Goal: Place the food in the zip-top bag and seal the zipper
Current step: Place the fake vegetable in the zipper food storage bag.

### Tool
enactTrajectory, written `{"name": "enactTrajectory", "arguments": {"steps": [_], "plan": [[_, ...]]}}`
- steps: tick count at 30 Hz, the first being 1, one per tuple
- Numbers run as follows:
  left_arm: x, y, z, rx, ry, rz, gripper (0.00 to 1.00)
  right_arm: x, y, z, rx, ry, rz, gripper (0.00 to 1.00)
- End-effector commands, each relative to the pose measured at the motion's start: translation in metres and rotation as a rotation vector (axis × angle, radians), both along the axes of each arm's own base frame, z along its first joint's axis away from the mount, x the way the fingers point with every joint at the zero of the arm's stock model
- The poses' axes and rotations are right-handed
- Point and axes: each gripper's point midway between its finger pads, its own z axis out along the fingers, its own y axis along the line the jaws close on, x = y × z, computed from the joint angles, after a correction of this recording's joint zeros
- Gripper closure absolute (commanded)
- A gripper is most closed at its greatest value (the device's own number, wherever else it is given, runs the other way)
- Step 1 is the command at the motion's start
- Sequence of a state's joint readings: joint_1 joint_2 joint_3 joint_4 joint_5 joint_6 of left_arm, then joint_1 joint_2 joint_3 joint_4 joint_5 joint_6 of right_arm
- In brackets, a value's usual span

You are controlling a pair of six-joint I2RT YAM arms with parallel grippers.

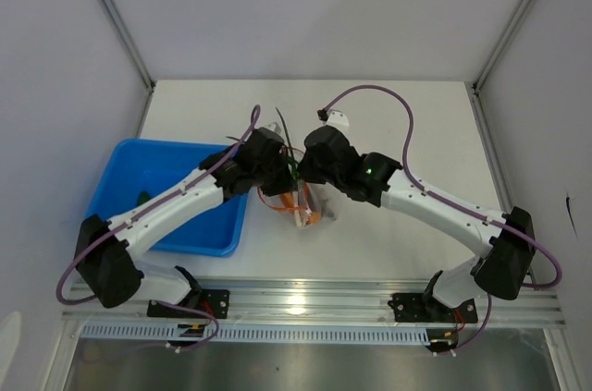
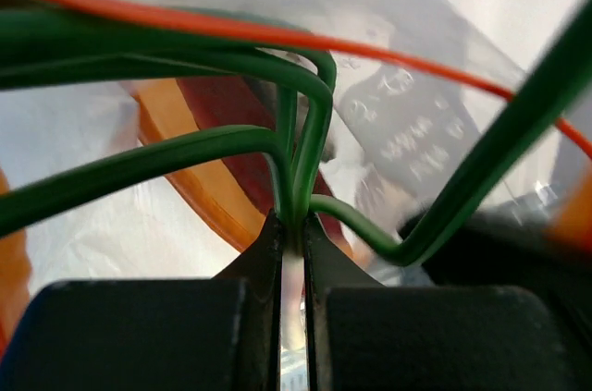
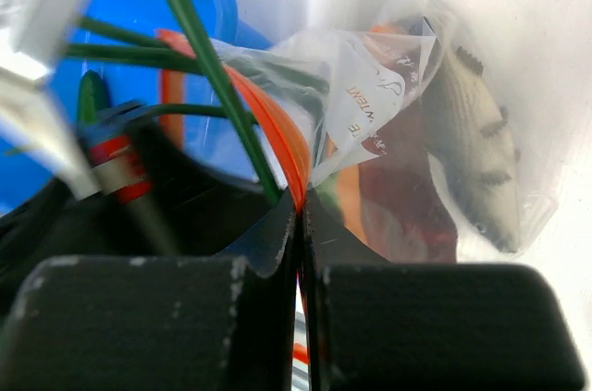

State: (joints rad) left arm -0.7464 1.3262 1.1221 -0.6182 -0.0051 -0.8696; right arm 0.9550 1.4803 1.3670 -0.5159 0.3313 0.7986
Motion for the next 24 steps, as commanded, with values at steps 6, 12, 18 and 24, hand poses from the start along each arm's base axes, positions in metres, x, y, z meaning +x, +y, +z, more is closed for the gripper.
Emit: {"name": "enactTrajectory", "arguments": {"steps": [6, 12, 18, 24], "plan": [[0.023, -0.025, -0.016, 0.069, 0.051, -0.047, 0.99, 0.006, 0.011, 0.031, 0.071, -0.088, 0.011, 1.0], [0.021, -0.03, -0.014, 0.044, 0.019, -0.104, 0.87, 0.008, 0.007, 0.039, 0.052, -0.105, 0.003, 1.0], [0.002, 0.006, 0.031, 0.014, -0.15, -0.076, 0.06, 0.008, 0.0, 0.04, 0.04, -0.105, -0.005, 1.0], [-0.012, 0.043, 0.067, 0.028, -0.237, -0.014, 0.0, 0.007, 0.004, 0.048, 0.059, -0.104, 0.017, 1.0]]}}
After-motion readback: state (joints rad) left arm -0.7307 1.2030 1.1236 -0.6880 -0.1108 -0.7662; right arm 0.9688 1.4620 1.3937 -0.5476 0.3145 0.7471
